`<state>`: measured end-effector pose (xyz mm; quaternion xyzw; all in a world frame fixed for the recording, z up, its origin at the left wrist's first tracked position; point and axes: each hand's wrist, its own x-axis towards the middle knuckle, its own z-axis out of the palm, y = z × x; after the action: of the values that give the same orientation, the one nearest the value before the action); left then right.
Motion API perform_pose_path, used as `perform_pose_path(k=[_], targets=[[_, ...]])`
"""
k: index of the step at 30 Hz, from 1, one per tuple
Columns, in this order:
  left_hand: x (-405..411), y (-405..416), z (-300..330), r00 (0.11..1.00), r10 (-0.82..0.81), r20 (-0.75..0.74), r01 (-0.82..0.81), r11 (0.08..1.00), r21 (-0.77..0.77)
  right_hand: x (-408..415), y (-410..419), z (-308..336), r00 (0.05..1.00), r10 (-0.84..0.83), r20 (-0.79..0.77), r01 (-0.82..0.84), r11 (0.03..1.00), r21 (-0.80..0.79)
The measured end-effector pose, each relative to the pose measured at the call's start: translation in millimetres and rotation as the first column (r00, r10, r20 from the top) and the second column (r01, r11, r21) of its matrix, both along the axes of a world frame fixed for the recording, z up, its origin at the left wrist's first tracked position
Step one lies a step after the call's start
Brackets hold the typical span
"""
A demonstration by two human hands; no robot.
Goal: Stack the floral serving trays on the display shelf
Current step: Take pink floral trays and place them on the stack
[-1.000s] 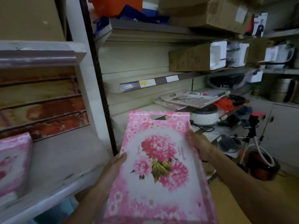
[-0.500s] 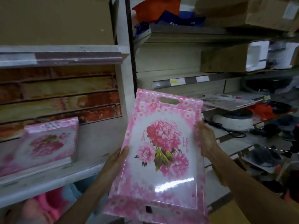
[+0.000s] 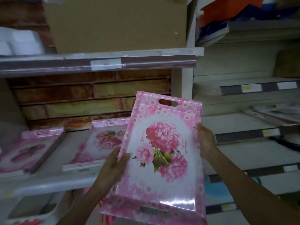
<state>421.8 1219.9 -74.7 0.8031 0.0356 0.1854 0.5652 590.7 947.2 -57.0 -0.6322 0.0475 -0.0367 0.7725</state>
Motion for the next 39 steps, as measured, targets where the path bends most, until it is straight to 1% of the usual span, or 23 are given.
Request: perform_pose_path(k=[3,6,8,10,13,17,24,30,34,39], targets=[[0,32,8,0.999,0.039,0.017,-0.038,0.997,-0.070,15,45,7,0.998,0.060,0.019,-0.060,0.998,-0.006],[9,69,17,0.994,0.101,0.039,-0.098,0.992,-0.079,30,88,19,0.992,0.112,0.055,-0.110,0.993,-0.034],[17,96,24,0.989,0.139,0.042,-0.135,0.987,-0.089,38,118,26,0.984,0.161,0.078,-0.155,0.985,-0.080],[27,126,28,0.987,0.156,0.034,-0.152,0.984,-0.095,45,148,29,0.979,0.178,0.098,-0.167,0.979,-0.116],[49,172,27,0.983,0.186,0.004,-0.185,0.979,-0.083,55,190,27,0.972,0.193,0.136,-0.181,0.979,-0.099],[79,222,26,0.976,0.215,-0.038,-0.218,0.973,-0.077,61,232,20,0.962,0.229,0.149,-0.205,0.966,-0.159],[113,270,17,0.975,0.215,-0.055,-0.219,0.972,-0.086,71,270,3,0.938,0.320,0.131,-0.274,0.919,-0.283],[120,275,-3,0.973,0.224,-0.063,-0.230,0.966,-0.120,81,285,-21,0.957,0.266,0.113,-0.205,0.901,-0.383],[127,281,-21,0.960,0.273,-0.067,-0.276,0.960,-0.043,91,292,-34,0.967,0.235,0.099,-0.172,0.889,-0.425],[131,292,-36,0.936,0.342,-0.078,-0.338,0.939,0.064,93,301,-47,0.967,0.241,0.083,-0.172,0.856,-0.488]])
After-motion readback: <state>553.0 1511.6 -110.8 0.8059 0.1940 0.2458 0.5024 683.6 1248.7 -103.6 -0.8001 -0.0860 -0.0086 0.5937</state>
